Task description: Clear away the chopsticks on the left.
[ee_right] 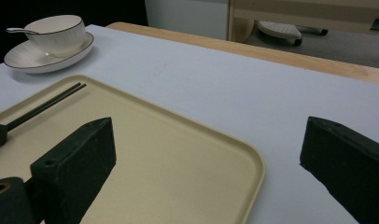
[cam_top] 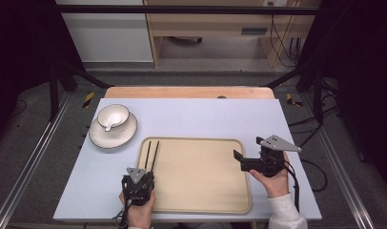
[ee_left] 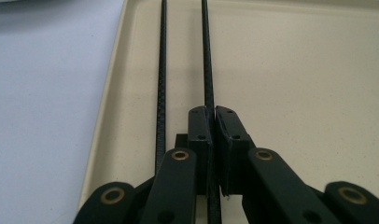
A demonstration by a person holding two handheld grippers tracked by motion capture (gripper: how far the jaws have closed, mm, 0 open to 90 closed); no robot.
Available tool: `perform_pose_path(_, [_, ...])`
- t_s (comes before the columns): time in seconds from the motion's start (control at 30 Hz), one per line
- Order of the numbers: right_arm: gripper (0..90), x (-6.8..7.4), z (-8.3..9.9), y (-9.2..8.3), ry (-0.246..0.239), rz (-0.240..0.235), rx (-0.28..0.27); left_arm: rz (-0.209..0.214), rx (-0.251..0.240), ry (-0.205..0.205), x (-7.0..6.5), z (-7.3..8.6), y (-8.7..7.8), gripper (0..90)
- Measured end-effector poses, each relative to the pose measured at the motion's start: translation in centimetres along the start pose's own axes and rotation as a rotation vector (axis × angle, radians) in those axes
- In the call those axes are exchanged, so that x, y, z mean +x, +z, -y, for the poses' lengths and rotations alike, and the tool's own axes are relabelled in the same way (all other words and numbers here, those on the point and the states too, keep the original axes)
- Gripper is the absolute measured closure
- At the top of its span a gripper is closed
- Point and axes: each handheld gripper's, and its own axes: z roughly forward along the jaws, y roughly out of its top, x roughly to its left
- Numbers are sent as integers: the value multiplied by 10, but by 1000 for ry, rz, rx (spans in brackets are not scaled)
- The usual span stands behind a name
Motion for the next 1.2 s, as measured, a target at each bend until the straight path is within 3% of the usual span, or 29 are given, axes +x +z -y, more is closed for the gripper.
perform_pose_path(0.2, [36,0,0,0,0,1,0,2,4,2,0,0,0,851])
perform_pose_path(0.53, [35,0,0,-1,0,2,-2,33,-12,22,2,-4,-7,767])
perform_pose_path(0.63, [36,-1,0,-2,1,4,-4,66,-38,25,5,-12,-15,733])
perform_pose_path(0.77, [35,-1,0,-2,6,8,-7,145,-81,39,11,-29,-26,682])
perform_pose_path(0.97, [34,-2,-1,-5,10,7,-13,233,-146,140,17,-58,-43,603])
perform_pose_path(1.2, [33,-5,-1,-8,11,16,-21,250,-177,258,24,-76,-51,512])
